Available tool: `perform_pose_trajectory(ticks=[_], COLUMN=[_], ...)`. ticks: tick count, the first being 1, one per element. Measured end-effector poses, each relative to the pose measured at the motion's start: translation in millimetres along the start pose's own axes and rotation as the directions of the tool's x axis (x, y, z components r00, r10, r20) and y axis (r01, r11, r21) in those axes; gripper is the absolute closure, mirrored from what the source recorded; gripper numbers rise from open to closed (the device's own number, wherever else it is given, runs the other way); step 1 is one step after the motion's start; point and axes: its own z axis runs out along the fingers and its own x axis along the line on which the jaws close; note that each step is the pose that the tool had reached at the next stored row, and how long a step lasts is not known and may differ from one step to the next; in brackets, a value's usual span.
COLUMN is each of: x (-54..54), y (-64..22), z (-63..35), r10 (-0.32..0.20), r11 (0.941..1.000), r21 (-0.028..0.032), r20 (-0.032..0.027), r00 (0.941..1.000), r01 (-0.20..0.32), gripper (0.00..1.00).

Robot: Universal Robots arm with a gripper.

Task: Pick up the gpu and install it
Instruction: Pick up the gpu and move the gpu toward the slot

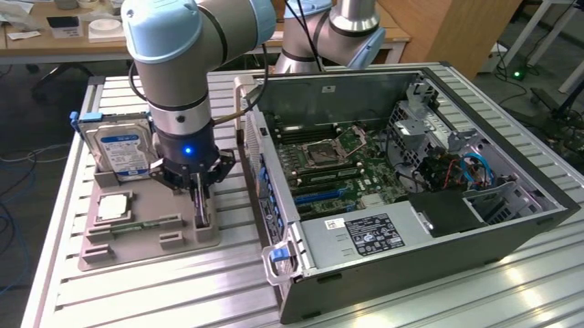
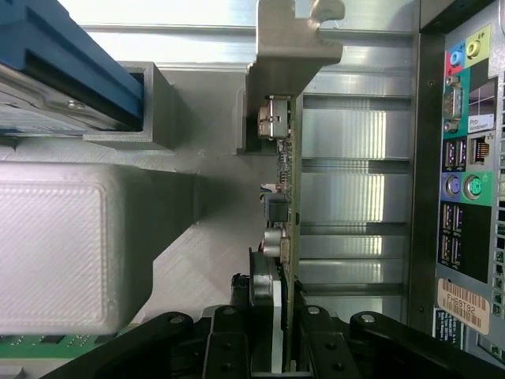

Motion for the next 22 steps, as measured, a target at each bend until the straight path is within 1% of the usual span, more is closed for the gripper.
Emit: perform_pose_trajectory(ticks=[11, 17, 22], x=[0.0, -0.2, -0.2], y=[0.0, 0.2, 0.4], z=[-0.1, -8.1, -11.7], r10=[0.000, 0.000, 0.000], r11=[1.0000, 1.0000, 1.0000], r21=[-0.0002, 0.0000, -0.0002], r20=[0.0003, 0.0001, 0.0001], r00=[1.0000, 1.0000, 1.0000], r01=[0.000, 0.000, 0.000], gripper=[0.72, 0.72, 0.72])
